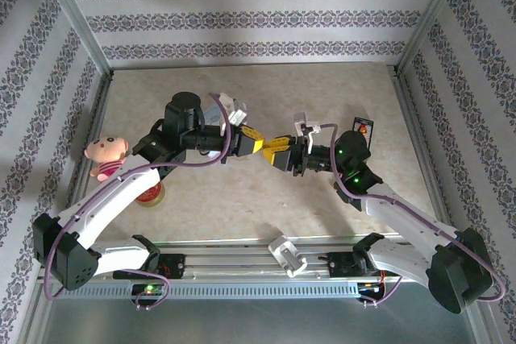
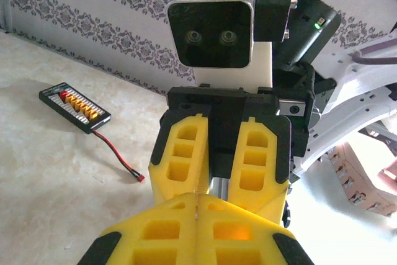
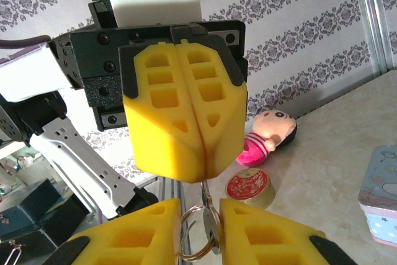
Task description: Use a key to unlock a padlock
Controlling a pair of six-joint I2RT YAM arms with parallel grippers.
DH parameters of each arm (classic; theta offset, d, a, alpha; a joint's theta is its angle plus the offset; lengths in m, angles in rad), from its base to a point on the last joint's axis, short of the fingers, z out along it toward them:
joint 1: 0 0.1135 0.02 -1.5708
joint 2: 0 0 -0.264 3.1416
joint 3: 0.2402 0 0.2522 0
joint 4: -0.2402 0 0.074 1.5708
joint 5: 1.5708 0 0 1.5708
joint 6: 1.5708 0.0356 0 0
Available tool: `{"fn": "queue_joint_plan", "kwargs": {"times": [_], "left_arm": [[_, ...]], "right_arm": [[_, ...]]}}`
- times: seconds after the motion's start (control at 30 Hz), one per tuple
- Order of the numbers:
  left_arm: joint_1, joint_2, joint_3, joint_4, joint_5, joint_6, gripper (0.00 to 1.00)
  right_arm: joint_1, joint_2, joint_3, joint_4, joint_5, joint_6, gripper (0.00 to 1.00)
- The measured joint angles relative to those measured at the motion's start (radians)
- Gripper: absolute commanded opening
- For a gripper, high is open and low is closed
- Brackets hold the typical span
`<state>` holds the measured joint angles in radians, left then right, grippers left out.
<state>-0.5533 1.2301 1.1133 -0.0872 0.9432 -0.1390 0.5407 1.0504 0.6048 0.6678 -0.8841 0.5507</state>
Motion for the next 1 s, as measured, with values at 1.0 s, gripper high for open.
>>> {"fn": "queue_joint_plan", "kwargs": {"times": [1.0], "left_arm": [[0.026,-0.003,-0.034,0.122,0.051,-0.080,0.00]], "right_arm": [[-0.009,0.024,0.003,0.082,0.001,0.053,0.24]]}}
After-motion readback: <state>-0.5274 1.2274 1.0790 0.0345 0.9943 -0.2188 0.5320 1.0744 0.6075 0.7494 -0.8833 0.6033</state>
